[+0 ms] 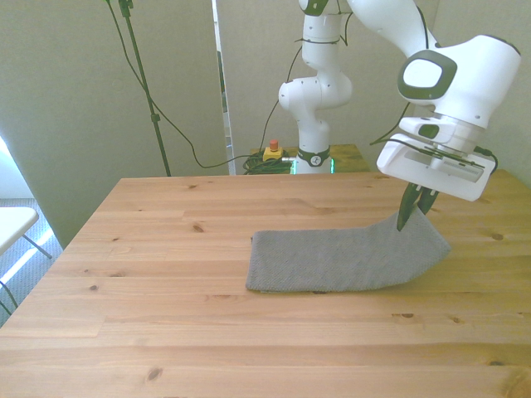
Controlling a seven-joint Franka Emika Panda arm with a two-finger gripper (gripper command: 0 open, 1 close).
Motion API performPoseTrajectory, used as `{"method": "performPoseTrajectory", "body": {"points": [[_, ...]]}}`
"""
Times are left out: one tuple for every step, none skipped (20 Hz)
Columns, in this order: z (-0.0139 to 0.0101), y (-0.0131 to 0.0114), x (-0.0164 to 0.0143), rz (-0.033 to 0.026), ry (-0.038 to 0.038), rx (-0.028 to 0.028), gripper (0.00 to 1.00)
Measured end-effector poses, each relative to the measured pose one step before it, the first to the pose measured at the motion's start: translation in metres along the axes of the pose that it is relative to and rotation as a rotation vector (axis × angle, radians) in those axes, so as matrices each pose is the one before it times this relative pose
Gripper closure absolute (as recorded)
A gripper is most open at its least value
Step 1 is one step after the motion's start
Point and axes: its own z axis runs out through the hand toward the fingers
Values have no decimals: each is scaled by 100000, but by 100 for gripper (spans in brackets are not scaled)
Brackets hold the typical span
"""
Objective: Fold the towel
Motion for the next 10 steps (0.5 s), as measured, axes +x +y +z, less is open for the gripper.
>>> {"method": "performPoseTrajectory", "body": {"points": [[-478, 643, 898, 1114, -469, 1381, 100], [-504, 715, 993, 902, -665, 1543, 100], [-535, 783, 1113, 954, -889, 1489, 100], [-562, 888, 1124, 706, -835, 1257, 100], [-578, 995, 1138, 631, -928, 1095, 100], [-636, 936, 1026, 647, -268, 908, 100], [-688, 944, 974, 1007, -356, 1068, 100], [-629, 955, 977, 1027, -62, 1081, 100], [-523, 909, 927, 1090, -85, 1120, 100], [-395, 955, 1032, 1190, 17, 977, 100]]}}
